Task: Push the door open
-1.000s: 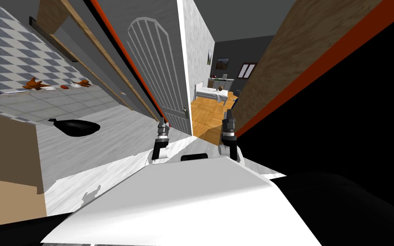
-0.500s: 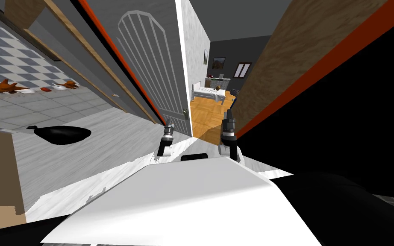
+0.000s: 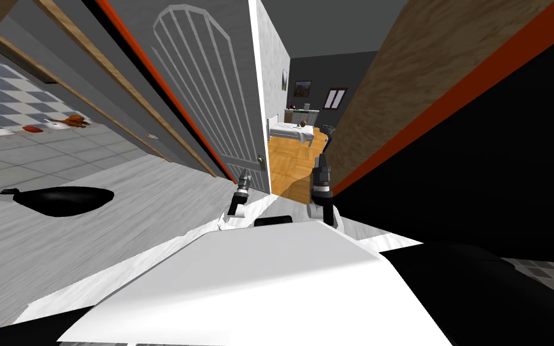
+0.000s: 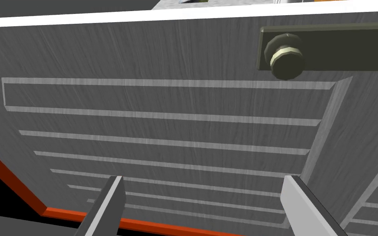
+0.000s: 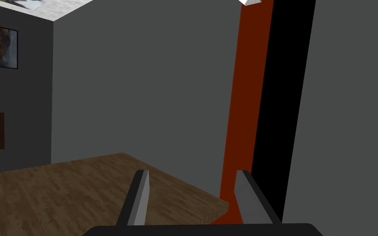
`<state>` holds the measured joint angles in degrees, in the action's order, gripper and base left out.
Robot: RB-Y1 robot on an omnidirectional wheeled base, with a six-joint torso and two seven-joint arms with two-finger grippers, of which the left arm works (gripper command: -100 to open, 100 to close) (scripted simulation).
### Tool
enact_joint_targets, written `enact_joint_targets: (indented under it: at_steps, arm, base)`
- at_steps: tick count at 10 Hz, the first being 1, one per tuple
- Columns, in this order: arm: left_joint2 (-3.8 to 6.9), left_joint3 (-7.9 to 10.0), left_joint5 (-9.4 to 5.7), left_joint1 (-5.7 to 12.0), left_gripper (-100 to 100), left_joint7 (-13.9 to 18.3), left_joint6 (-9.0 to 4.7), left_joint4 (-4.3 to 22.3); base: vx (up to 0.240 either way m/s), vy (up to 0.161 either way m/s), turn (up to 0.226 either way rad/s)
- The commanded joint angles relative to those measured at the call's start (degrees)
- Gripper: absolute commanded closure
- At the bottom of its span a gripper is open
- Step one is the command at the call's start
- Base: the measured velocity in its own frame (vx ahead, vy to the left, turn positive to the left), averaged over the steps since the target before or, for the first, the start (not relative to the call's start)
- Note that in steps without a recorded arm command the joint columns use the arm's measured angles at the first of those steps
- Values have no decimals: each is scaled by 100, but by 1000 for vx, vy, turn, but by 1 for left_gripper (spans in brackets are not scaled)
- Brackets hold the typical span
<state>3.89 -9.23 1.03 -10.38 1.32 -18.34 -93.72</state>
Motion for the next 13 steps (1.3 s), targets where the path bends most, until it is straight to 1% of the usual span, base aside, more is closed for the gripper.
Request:
enact_joint_targets:
  at_steps: [1,4,6,10,11,13]
  arm:
    - [42,-163,-16,148,-100,72,88,271]
    - [66,-320,-33,359,-100,139,128,666]
    - [77,-417,-43,489,-100,180,152,910]
    - [88,-577,-60,704,-100,248,193,1311]
    - [90,-643,-67,792,-100,276,210,1477]
    - [88,-735,-77,916,-100,315,233,1709]
  base:
    - [94,121,-176]
    - [82,132,-97]
    - [88,96,-84]
    - [69,96,-74]
    - [101,87,-81]
    - [119,148,-97]
